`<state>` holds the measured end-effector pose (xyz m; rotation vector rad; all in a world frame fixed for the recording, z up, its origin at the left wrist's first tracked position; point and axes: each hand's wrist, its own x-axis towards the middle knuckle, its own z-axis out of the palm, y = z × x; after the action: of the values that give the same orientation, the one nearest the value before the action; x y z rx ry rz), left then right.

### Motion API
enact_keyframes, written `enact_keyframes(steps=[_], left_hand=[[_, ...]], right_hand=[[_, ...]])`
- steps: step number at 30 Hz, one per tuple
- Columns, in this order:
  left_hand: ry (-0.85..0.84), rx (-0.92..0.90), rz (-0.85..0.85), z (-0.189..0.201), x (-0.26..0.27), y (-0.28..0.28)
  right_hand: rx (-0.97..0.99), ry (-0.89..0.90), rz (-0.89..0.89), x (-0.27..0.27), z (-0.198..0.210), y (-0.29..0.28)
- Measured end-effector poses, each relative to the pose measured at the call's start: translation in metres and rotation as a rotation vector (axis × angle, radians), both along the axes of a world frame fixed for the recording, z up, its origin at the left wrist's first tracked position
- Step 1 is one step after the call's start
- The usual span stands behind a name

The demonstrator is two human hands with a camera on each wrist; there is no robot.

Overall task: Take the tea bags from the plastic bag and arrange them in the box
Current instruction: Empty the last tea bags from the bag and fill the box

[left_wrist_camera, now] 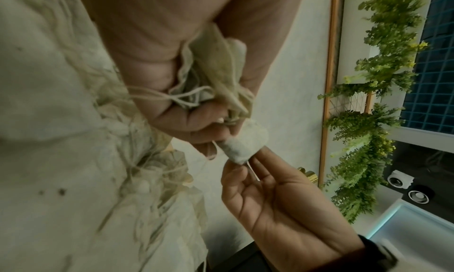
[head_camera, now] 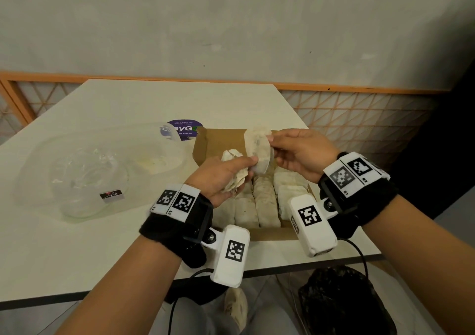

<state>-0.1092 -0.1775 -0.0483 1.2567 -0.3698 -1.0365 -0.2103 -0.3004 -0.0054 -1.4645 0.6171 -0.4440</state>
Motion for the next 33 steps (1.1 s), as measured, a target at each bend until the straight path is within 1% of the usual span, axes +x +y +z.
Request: enact_keyframes(steps=[5, 8, 11, 18, 24, 29, 33], left_hand=[[-0.005, 0.019, 0.031, -0.003, 0.003, 0.002], [-0.003, 0.001, 0.08, -0.002, 0.006, 0.005], [0.001, -0.046, 0.123, 0.0, 0.008, 0.007], [0.049, -0.057, 0.123, -0.001, -0.003, 0.0], [0.077, -0.082, 0.213, 0.002, -0.007, -0.007], [0.16, -0.085, 0.281, 0.005, -0.006, -0.007], [0.155, -0.093, 0.36, 0.005, -0.001, -0.006]], right_hand=[[0.08, -0.028, -0.054, -0.002, 0.002, -0.009], [0.084, 0.036, -0.065, -0.004, -0.005, -0.015], [0.092, 0.089, -0.019, -0.007, -0.014, -0.014], [0.167, -0.032, 0.052, -0.004, -0.011, -0.003], [0.204, -0.11, 0.036, -0.001, -0.01, 0.001], [0.229, -0.105, 0.028, -0.001, -0.01, 0.001], [0.201, -0.081, -0.013, -0.002, -0.01, -0.001]])
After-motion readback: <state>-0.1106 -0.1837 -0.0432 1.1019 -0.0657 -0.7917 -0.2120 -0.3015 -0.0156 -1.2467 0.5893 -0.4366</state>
